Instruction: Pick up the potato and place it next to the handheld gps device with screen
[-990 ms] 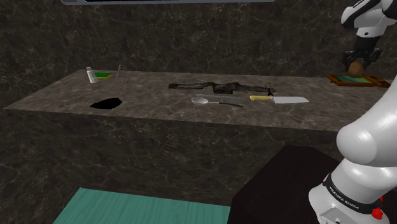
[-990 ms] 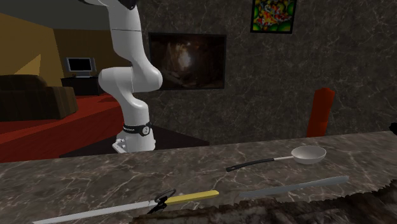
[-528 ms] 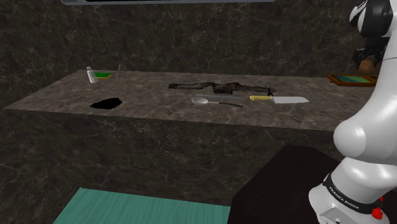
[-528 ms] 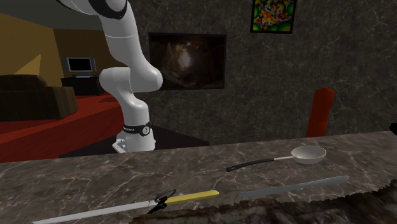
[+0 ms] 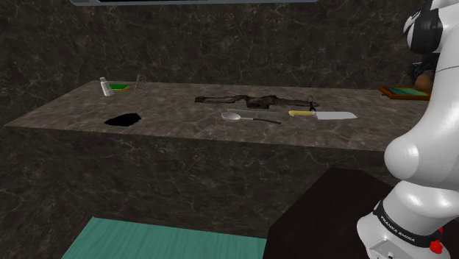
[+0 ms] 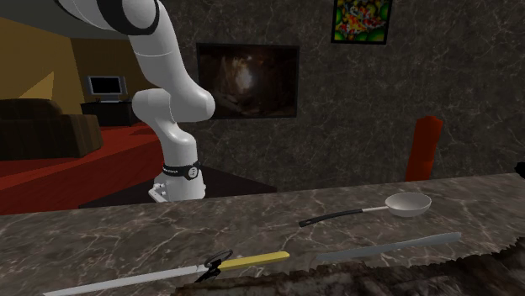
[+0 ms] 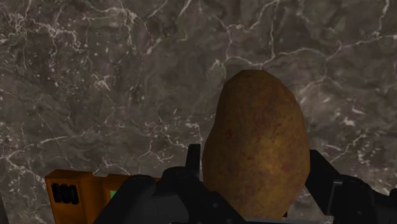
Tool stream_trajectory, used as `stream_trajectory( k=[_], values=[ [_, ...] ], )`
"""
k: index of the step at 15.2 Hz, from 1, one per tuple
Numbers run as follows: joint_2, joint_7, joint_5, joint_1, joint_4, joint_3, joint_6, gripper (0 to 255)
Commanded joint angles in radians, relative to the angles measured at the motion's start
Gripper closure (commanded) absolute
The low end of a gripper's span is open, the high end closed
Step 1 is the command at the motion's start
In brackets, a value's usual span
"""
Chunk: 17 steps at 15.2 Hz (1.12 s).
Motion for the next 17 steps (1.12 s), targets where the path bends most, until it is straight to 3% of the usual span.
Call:
stream_trajectory(
  k=[1,17],
  values=[
    [0.004,-0.001,0.003,0.002,-0.022,0.002,0.026,255],
    [0.07,-0.009,0.037,0.0,-0.141,0.027,0.203,255]
  ],
)
